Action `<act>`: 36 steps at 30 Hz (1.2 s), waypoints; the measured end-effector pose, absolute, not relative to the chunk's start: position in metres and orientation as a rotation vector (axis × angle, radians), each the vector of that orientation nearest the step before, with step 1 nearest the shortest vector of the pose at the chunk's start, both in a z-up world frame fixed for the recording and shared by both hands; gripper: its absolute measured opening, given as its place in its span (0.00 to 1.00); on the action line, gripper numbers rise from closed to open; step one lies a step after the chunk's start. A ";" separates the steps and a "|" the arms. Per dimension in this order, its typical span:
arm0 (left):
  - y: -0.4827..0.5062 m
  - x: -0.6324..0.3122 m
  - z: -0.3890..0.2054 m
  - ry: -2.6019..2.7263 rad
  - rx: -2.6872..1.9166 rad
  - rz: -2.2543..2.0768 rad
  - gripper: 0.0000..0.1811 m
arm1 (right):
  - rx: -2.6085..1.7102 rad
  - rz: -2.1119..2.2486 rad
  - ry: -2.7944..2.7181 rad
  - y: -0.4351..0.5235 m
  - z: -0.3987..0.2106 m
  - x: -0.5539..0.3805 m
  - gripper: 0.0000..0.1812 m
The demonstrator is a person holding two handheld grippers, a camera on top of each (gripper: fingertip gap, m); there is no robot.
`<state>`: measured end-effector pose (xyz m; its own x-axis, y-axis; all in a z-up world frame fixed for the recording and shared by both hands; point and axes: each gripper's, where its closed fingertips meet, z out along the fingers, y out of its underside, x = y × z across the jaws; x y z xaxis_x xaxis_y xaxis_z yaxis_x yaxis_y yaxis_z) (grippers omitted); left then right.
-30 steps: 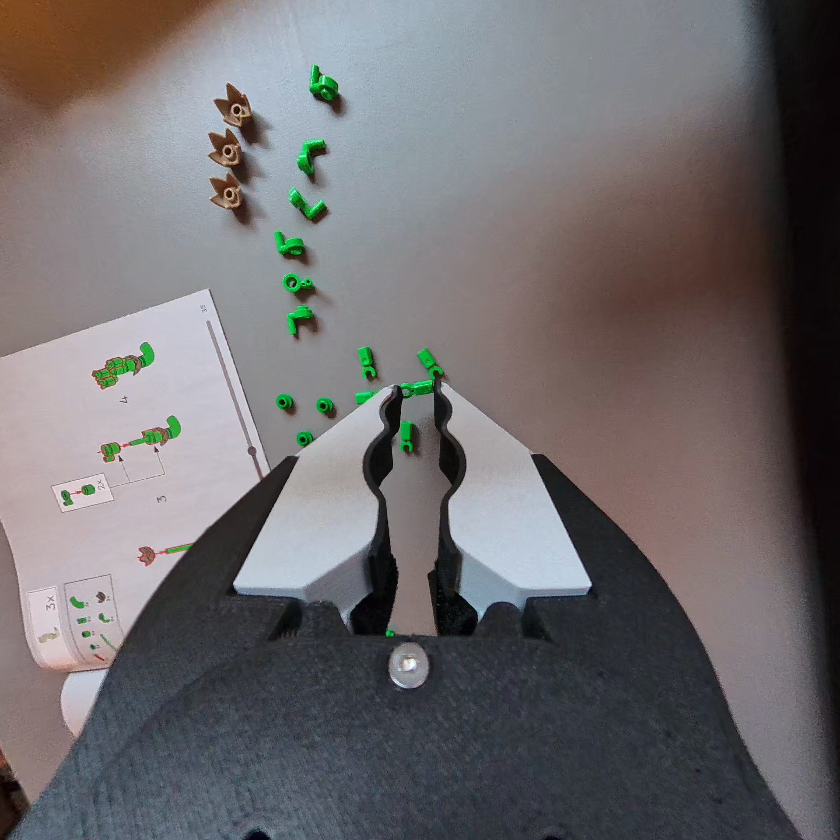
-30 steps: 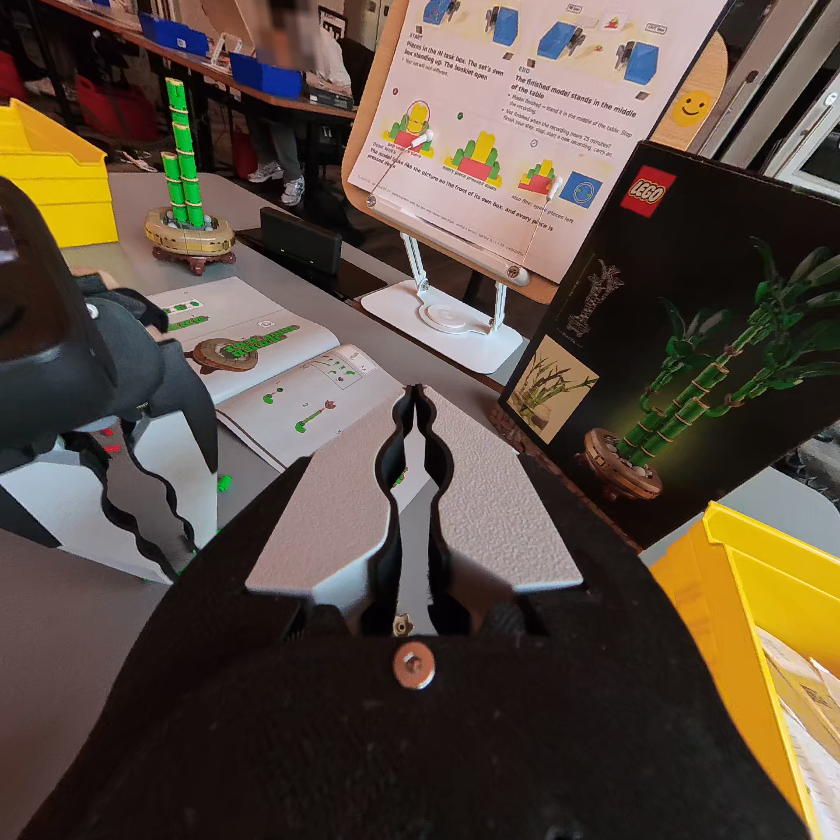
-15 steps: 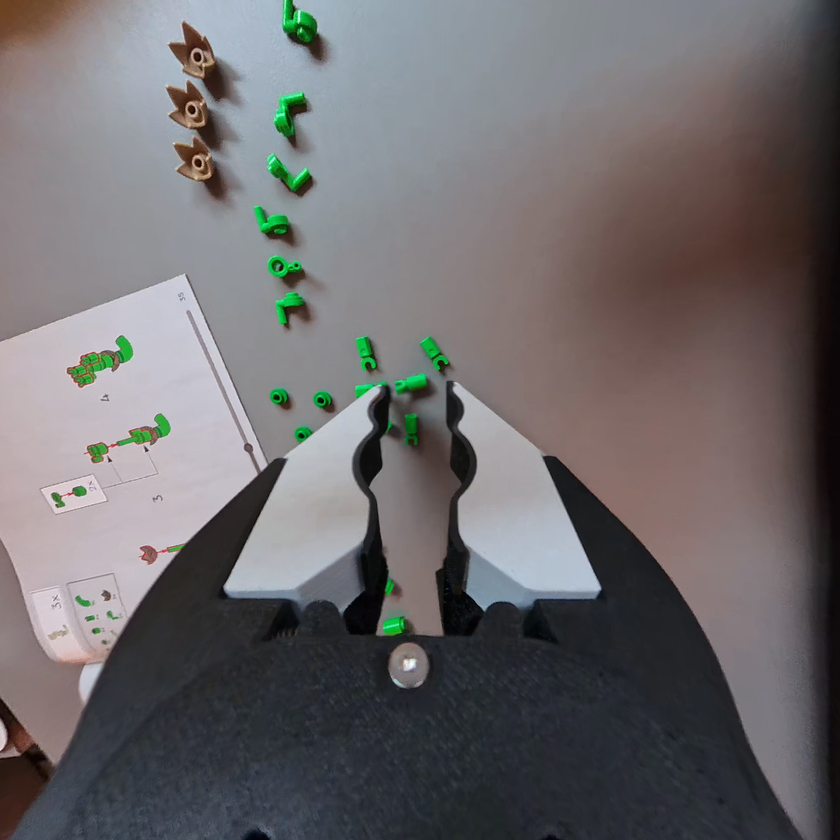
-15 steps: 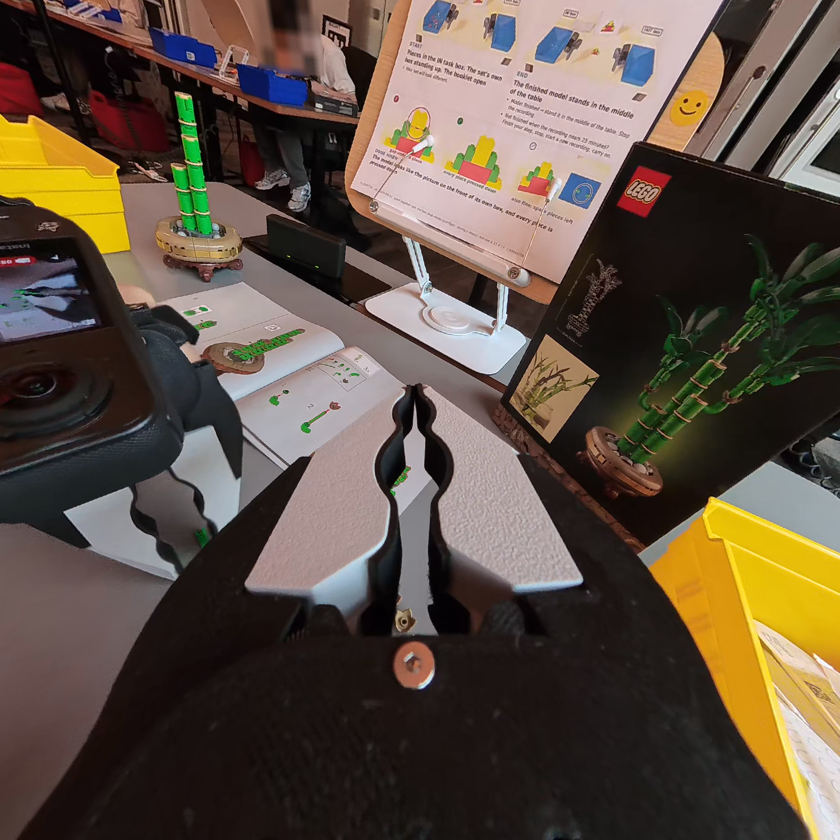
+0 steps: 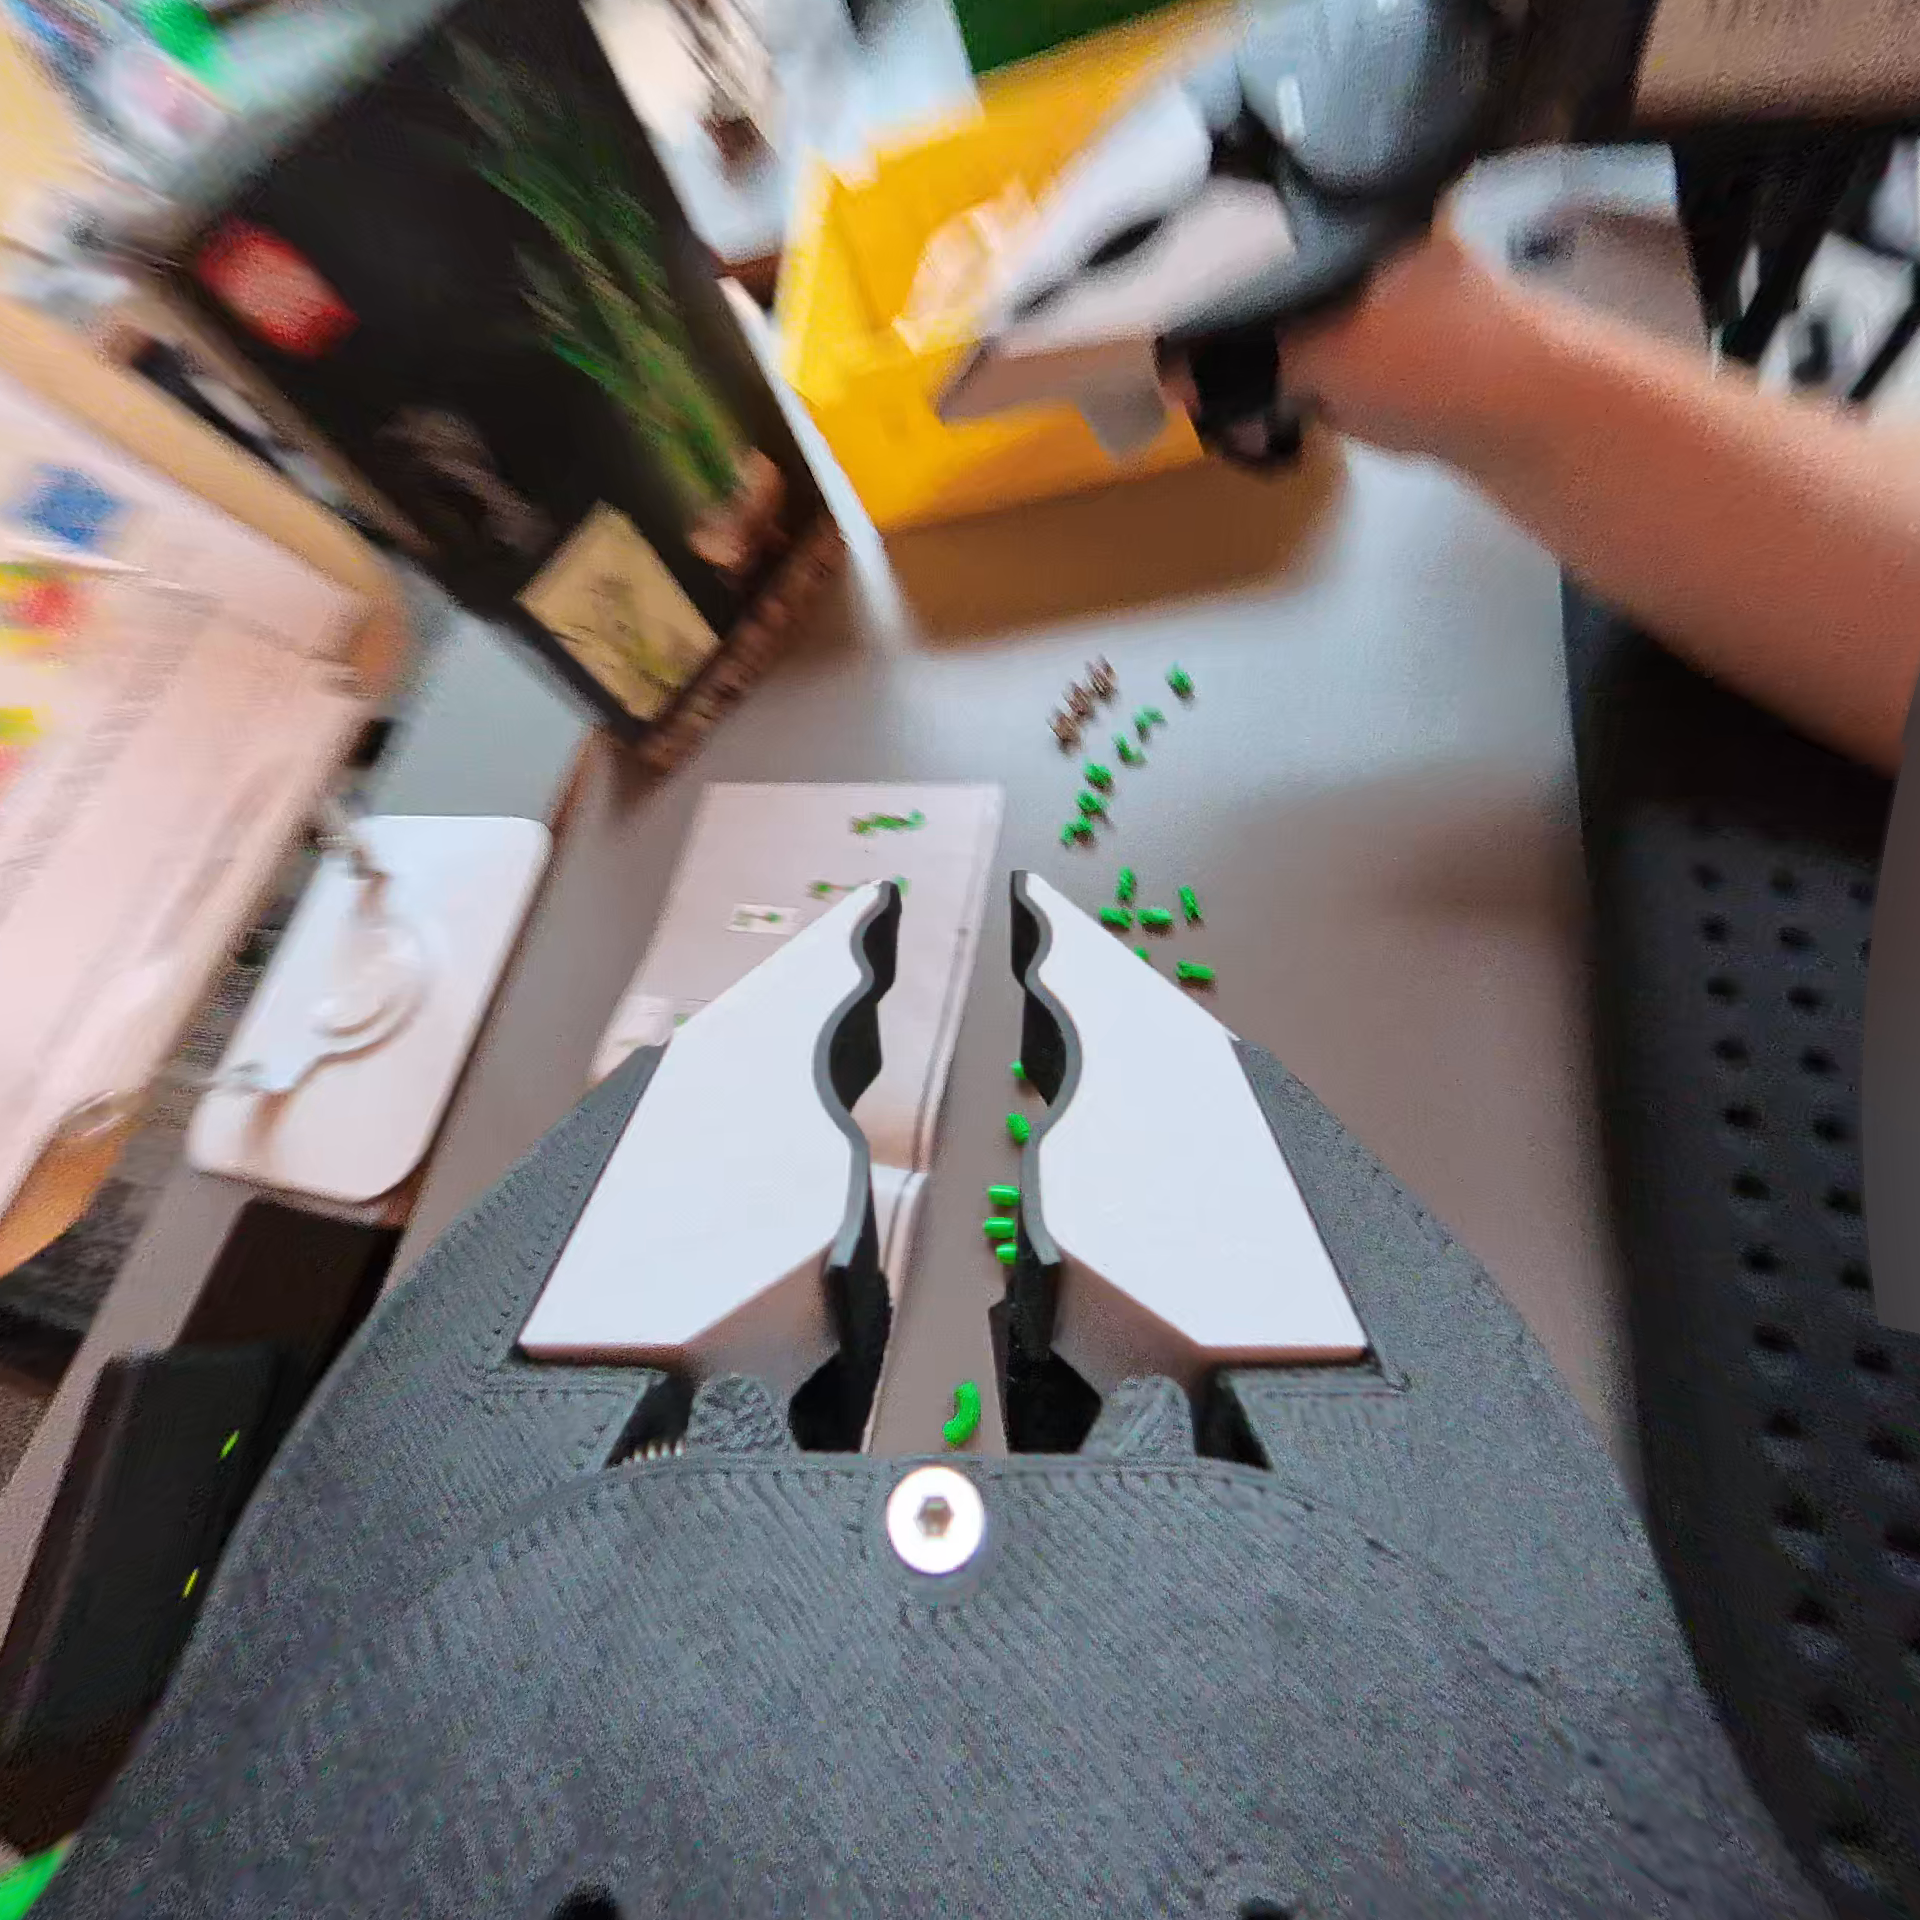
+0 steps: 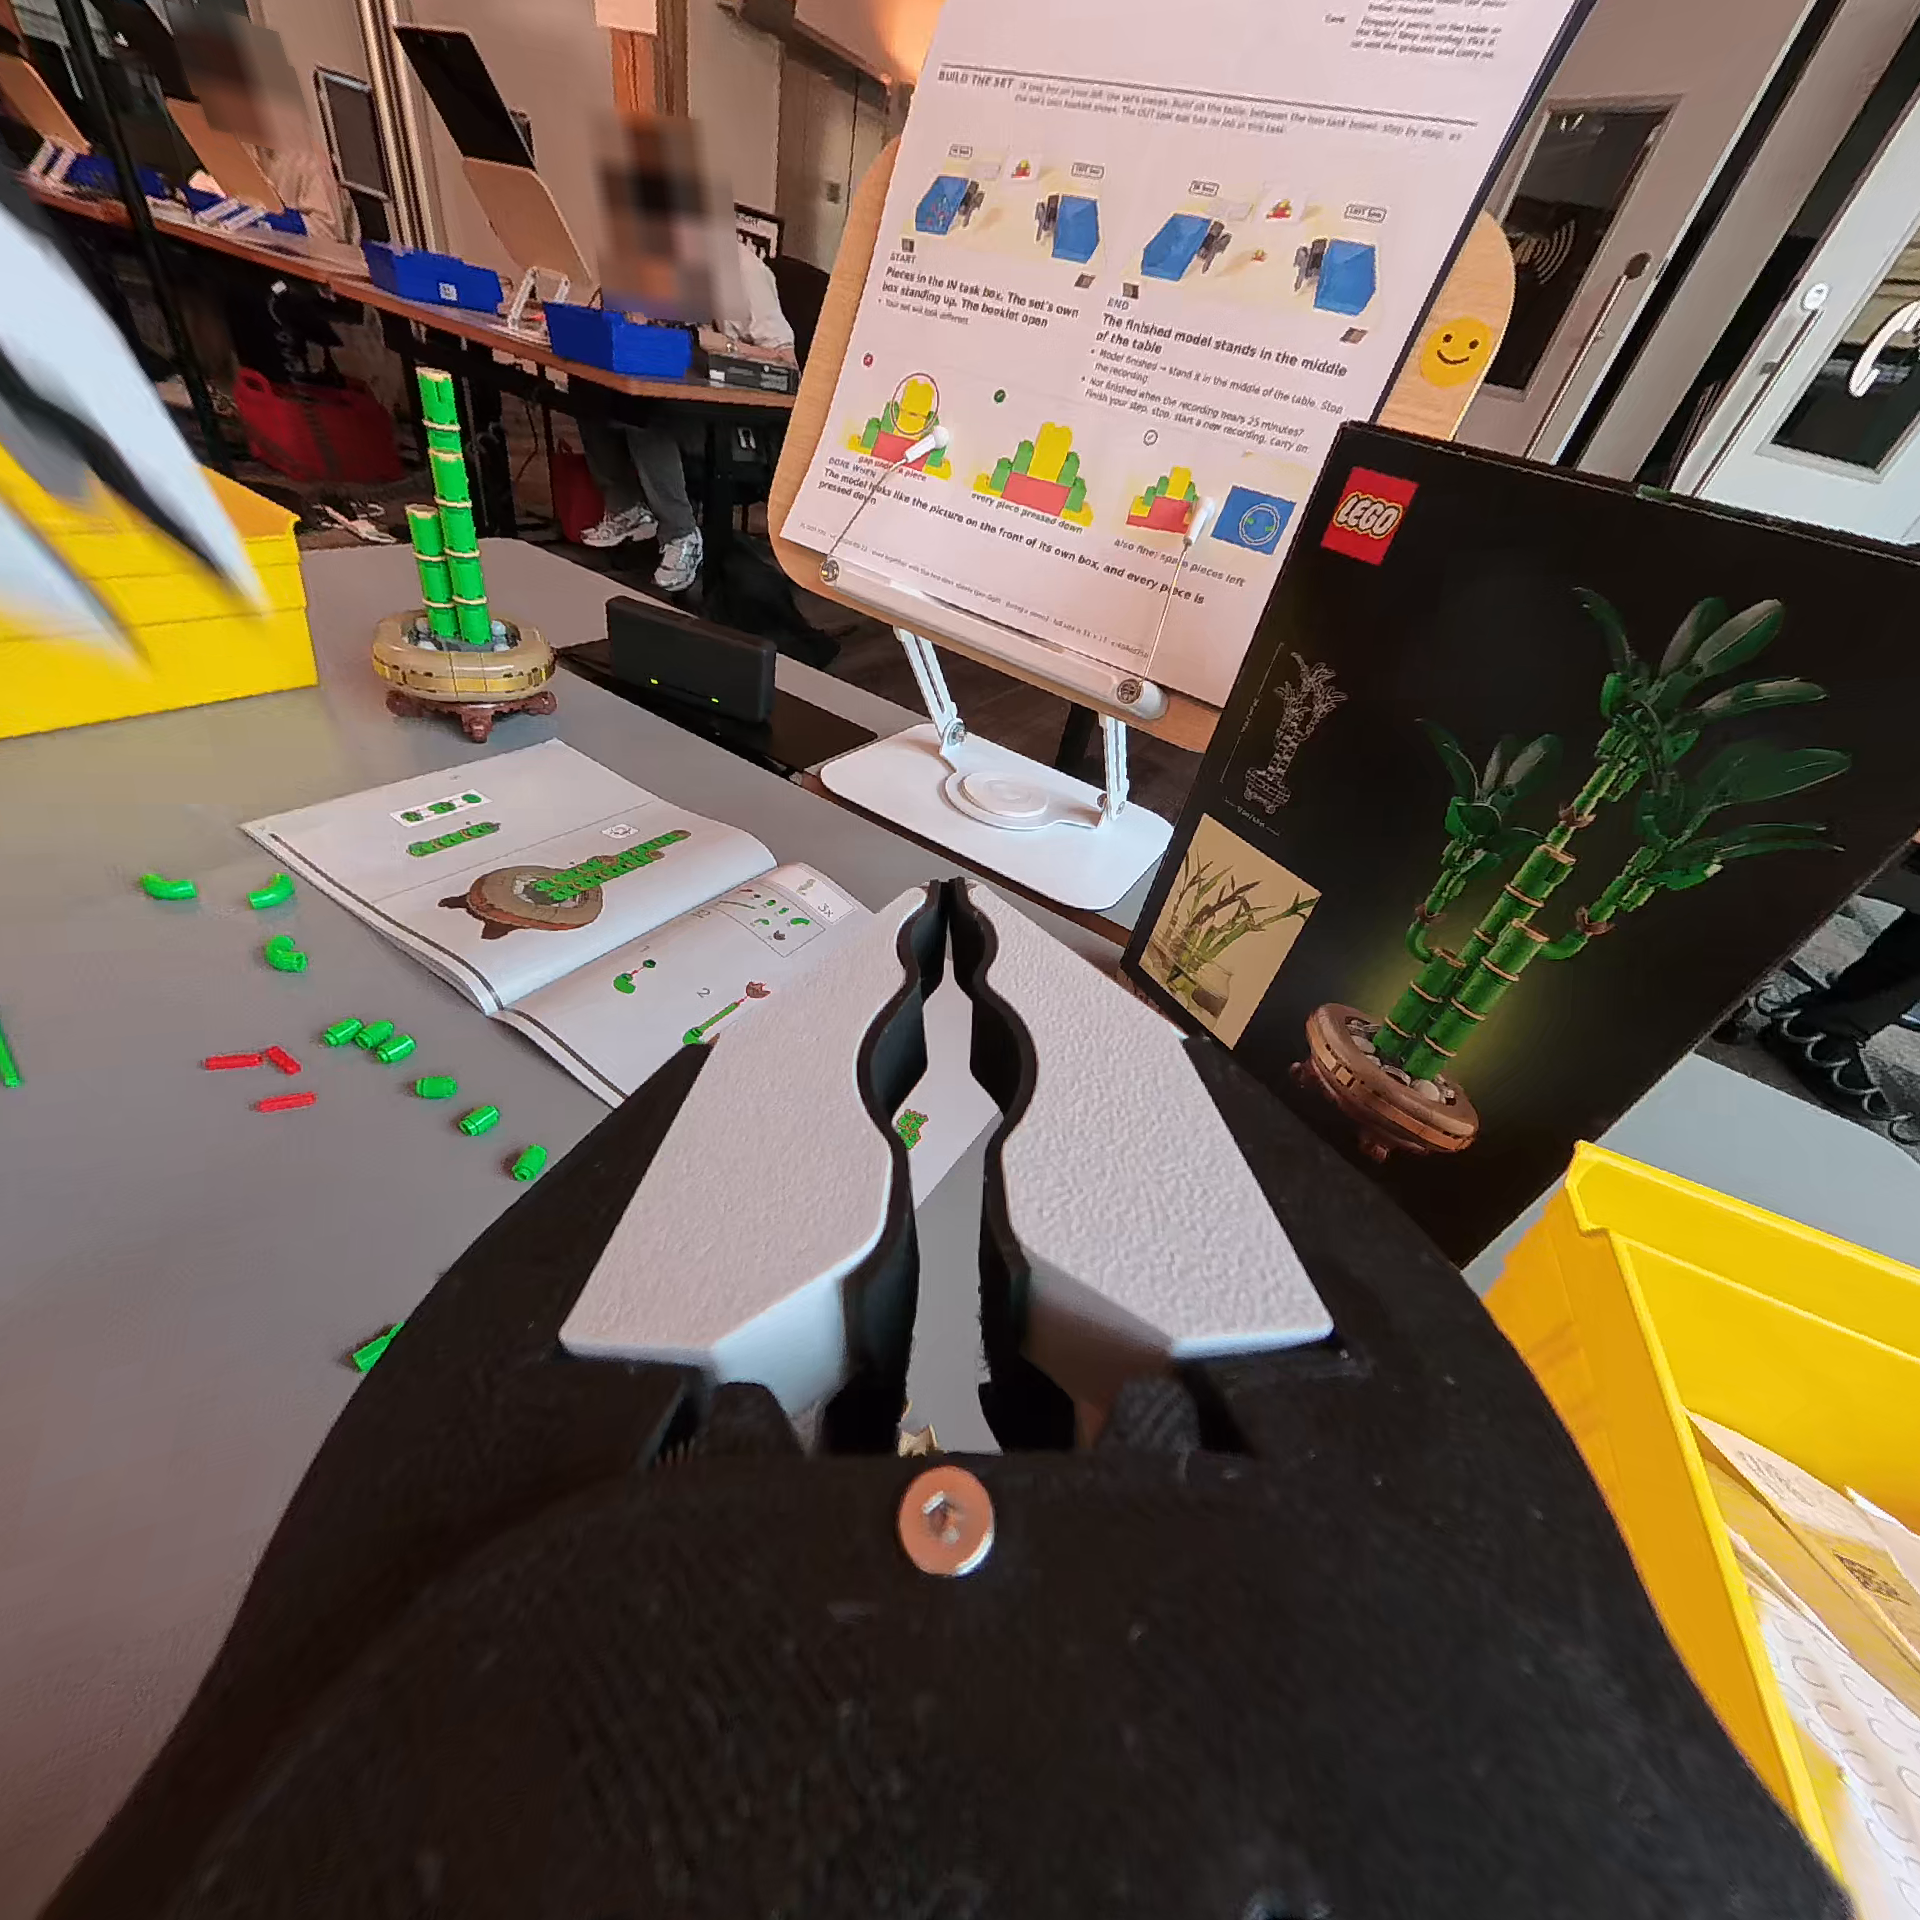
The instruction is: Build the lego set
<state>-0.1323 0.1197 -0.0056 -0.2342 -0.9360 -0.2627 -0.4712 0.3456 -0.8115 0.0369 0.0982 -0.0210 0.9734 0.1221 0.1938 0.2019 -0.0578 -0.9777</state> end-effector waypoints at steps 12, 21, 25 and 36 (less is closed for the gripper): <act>0.268 -0.453 0.024 1.256 -1.636 -0.314 0.27 | -1.682 -0.117 -0.318 0.110 -0.035 0.025 0.00; 0.316 -0.542 -0.074 1.349 -2.024 -0.099 0.22 | -1.672 0.028 -0.182 0.110 -0.047 0.039 0.00; 0.334 -0.551 -0.108 1.484 -2.101 -0.059 0.24 | -1.686 -0.002 -0.154 0.108 -0.055 0.051 0.00; 0.325 -0.577 -0.149 1.777 -2.234 0.056 0.28 | -1.712 -0.183 -0.187 0.109 -0.064 0.065 0.00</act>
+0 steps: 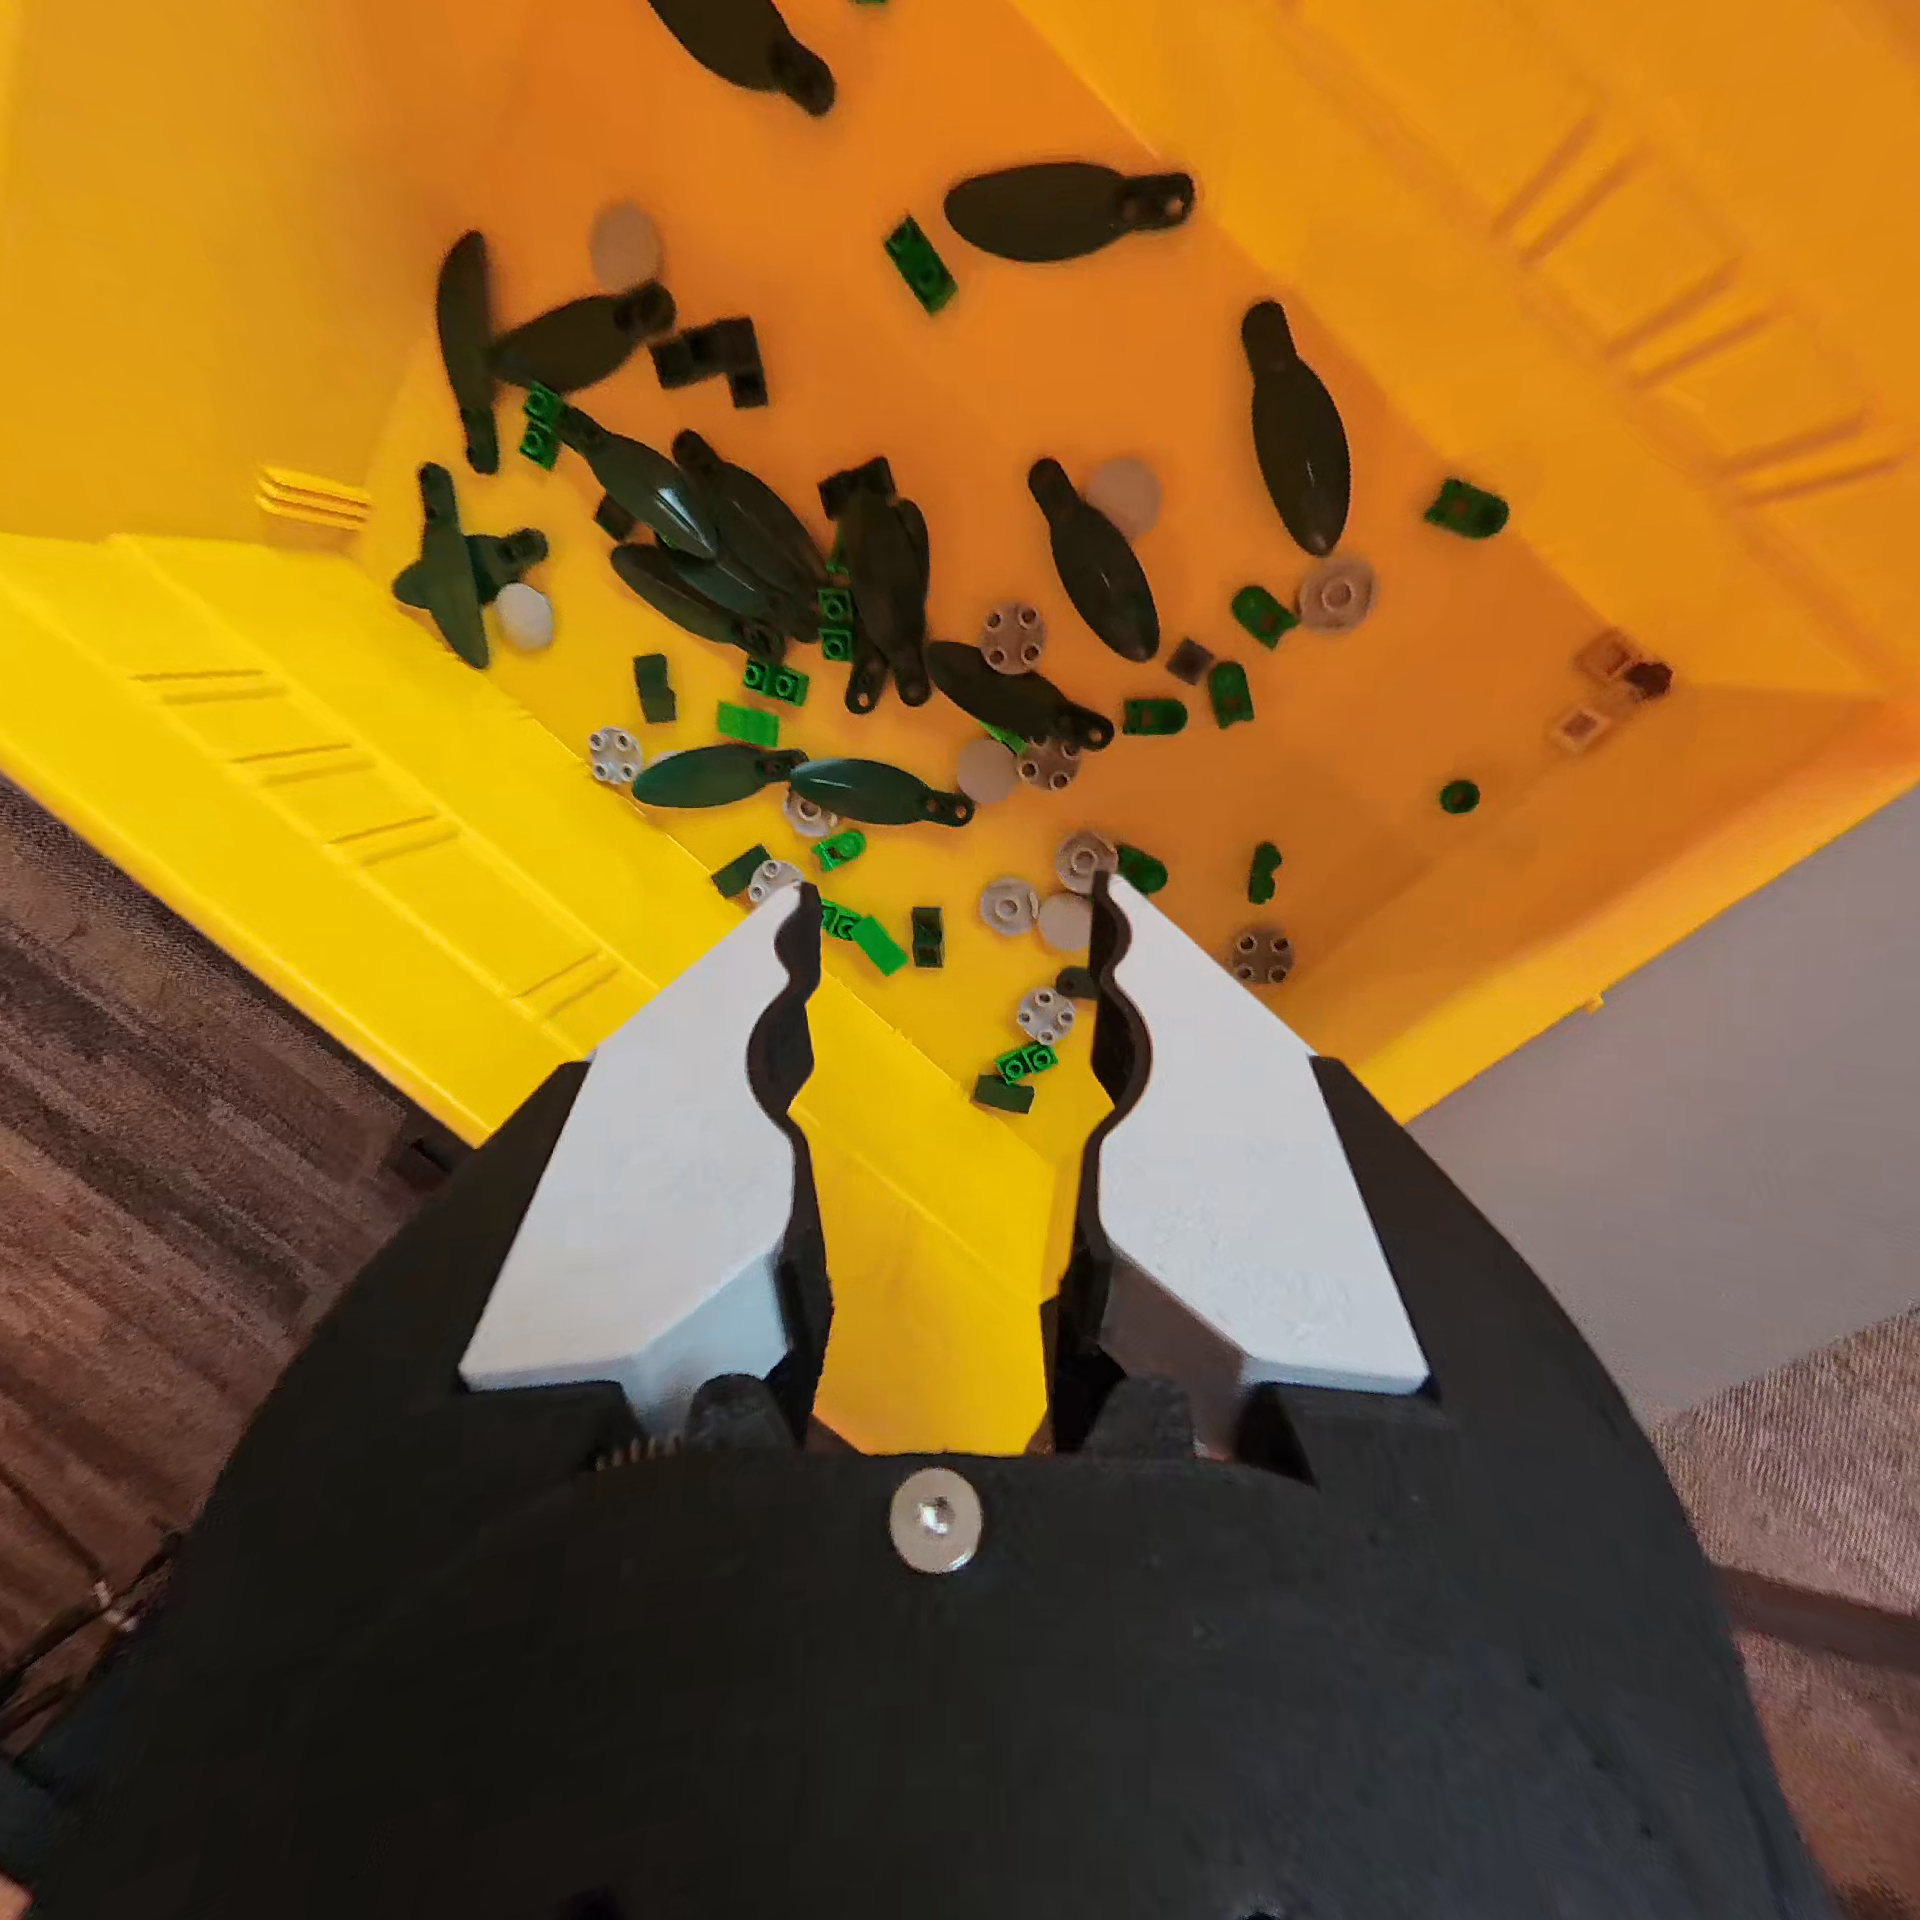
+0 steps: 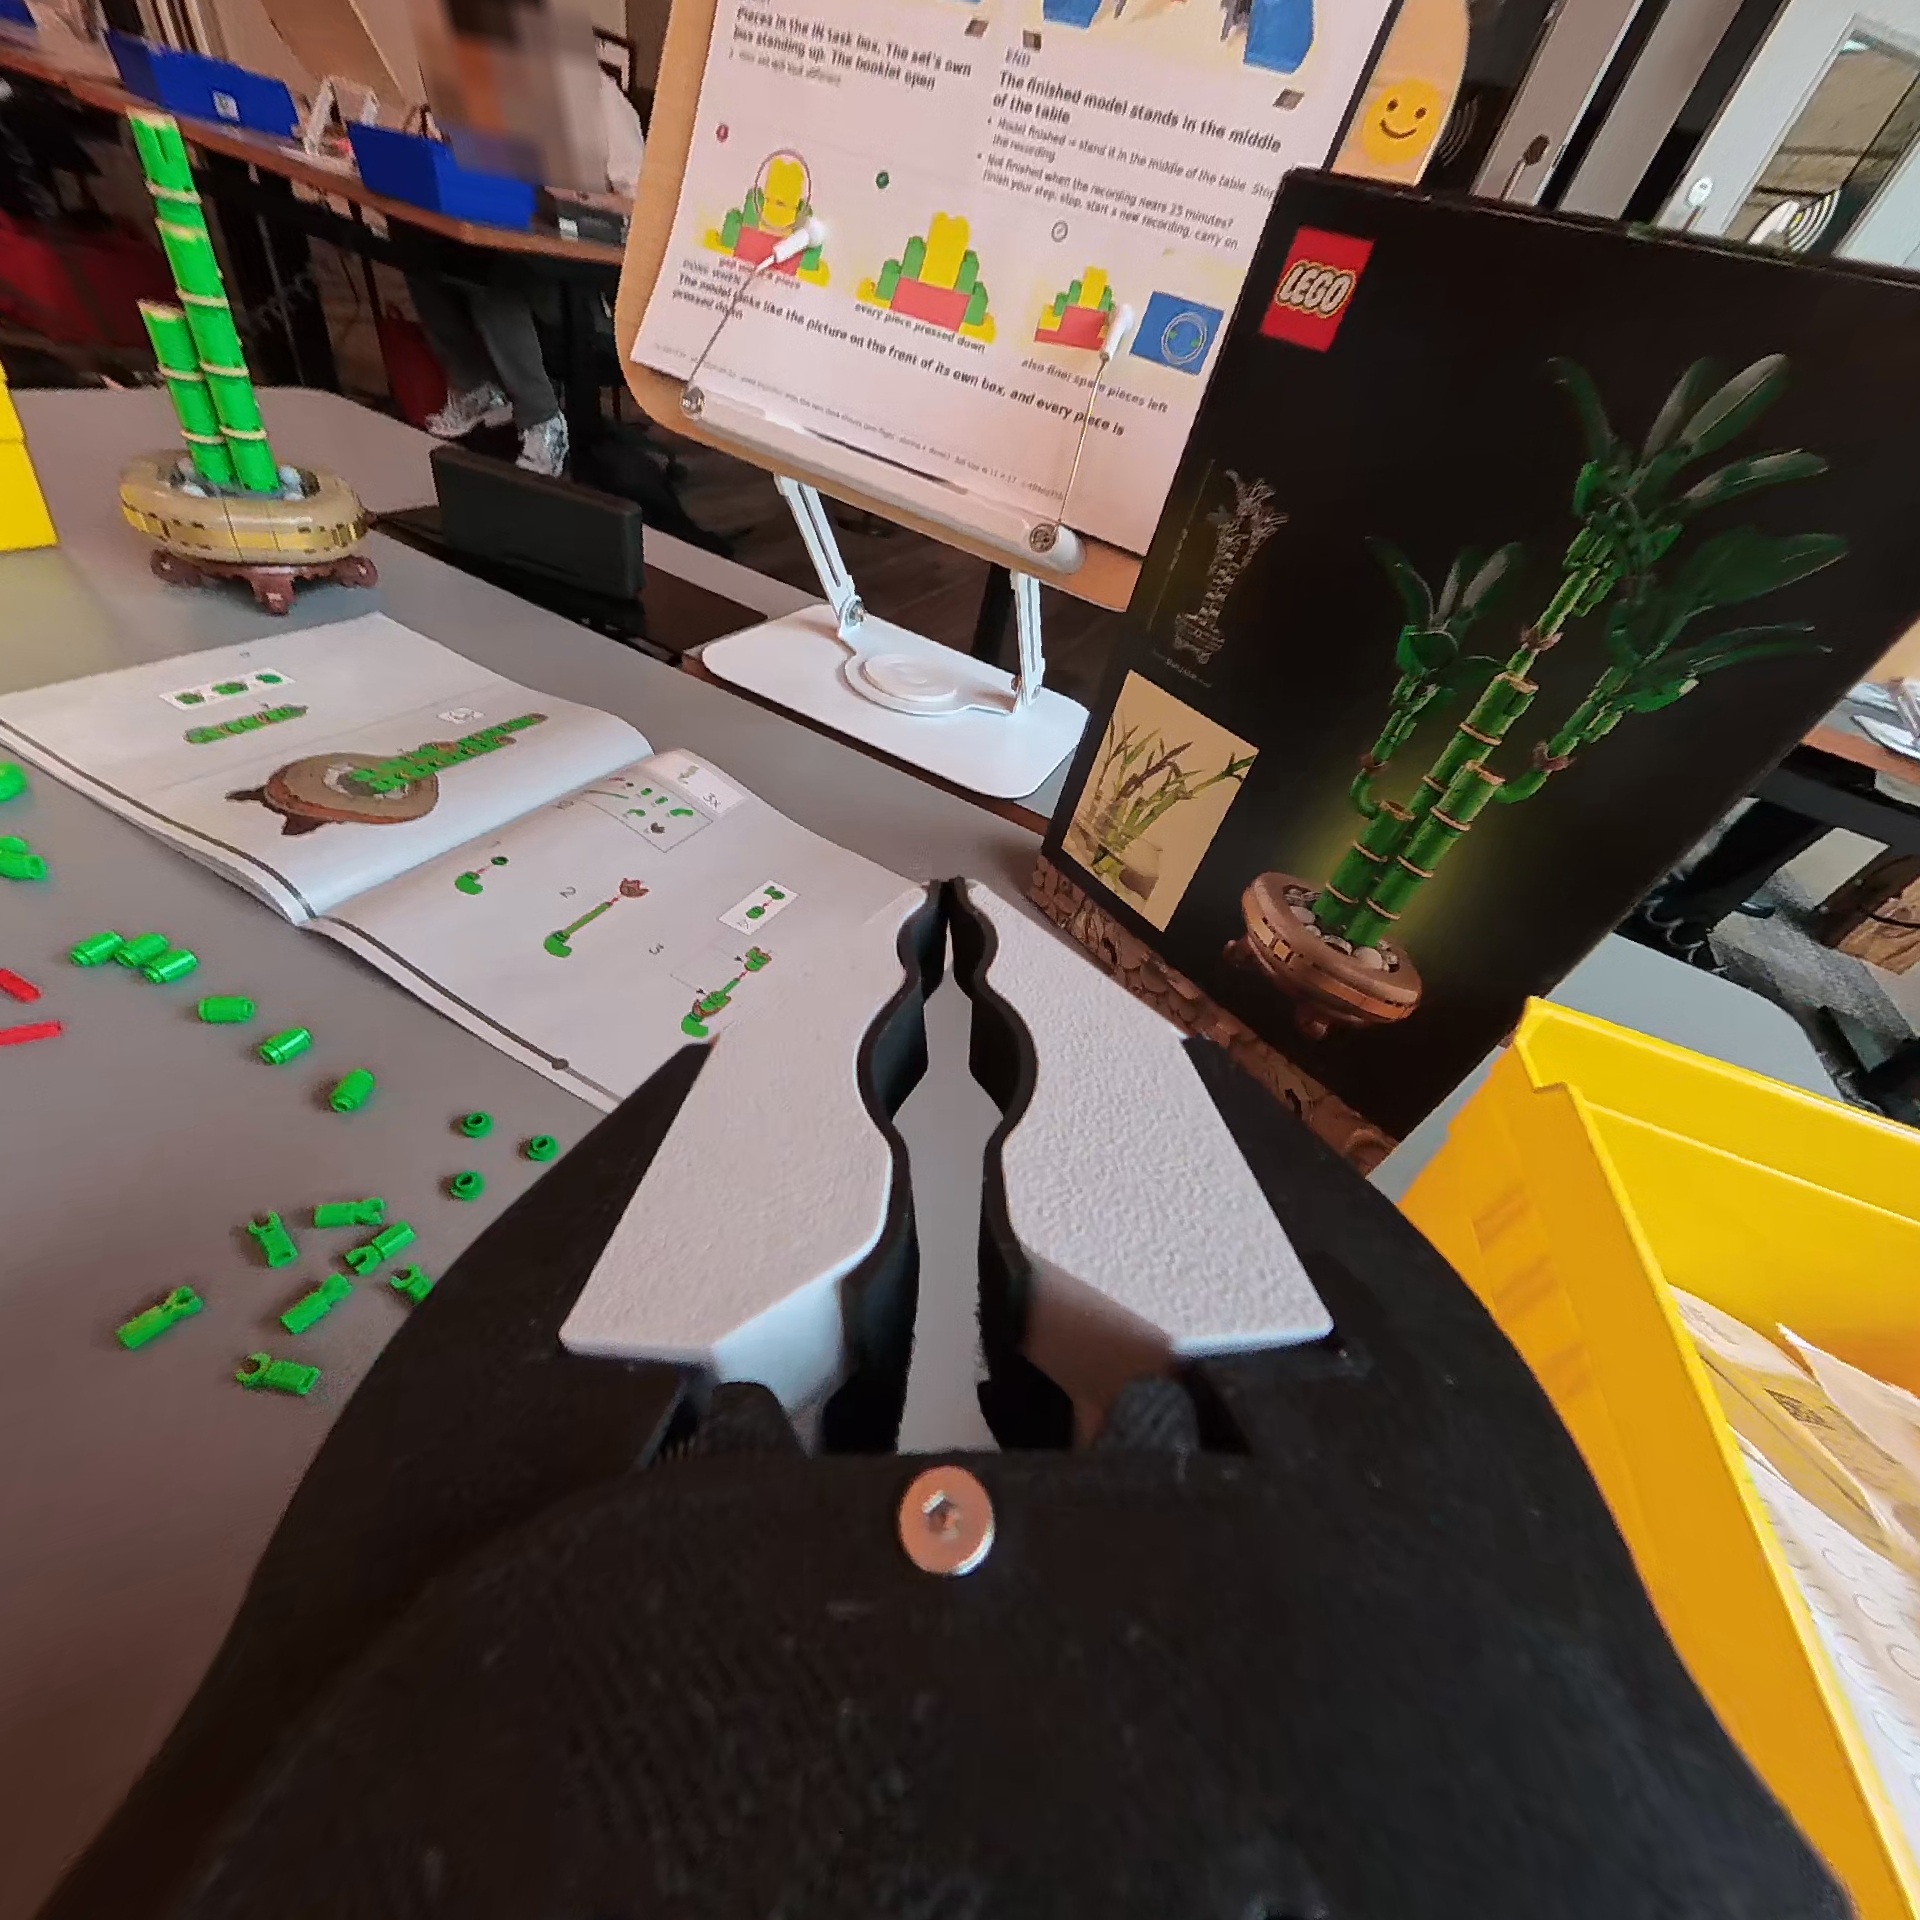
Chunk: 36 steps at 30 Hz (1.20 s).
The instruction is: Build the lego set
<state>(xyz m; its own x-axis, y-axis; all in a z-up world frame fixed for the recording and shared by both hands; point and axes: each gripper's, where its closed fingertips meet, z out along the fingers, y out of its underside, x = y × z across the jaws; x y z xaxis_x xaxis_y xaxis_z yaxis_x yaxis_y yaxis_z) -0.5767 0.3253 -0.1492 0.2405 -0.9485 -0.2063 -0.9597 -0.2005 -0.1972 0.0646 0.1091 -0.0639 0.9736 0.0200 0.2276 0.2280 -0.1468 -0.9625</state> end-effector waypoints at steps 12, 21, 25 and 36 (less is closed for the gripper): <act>0.286 -0.570 -0.159 1.954 -2.151 -0.001 0.28 | -1.734 -0.239 -0.226 0.113 -0.070 0.063 0.00; 0.278 -0.557 -0.168 2.003 -2.090 -0.093 0.26 | -1.746 -0.241 -0.226 0.116 -0.073 0.060 0.00; 0.278 -0.548 -0.170 1.999 -2.040 -0.147 0.26 | -1.746 -0.231 -0.218 0.118 -0.073 0.060 0.00; 0.323 -0.524 -0.115 1.905 -2.008 -0.023 0.24 | -1.748 -0.207 -0.195 0.122 -0.074 0.056 0.00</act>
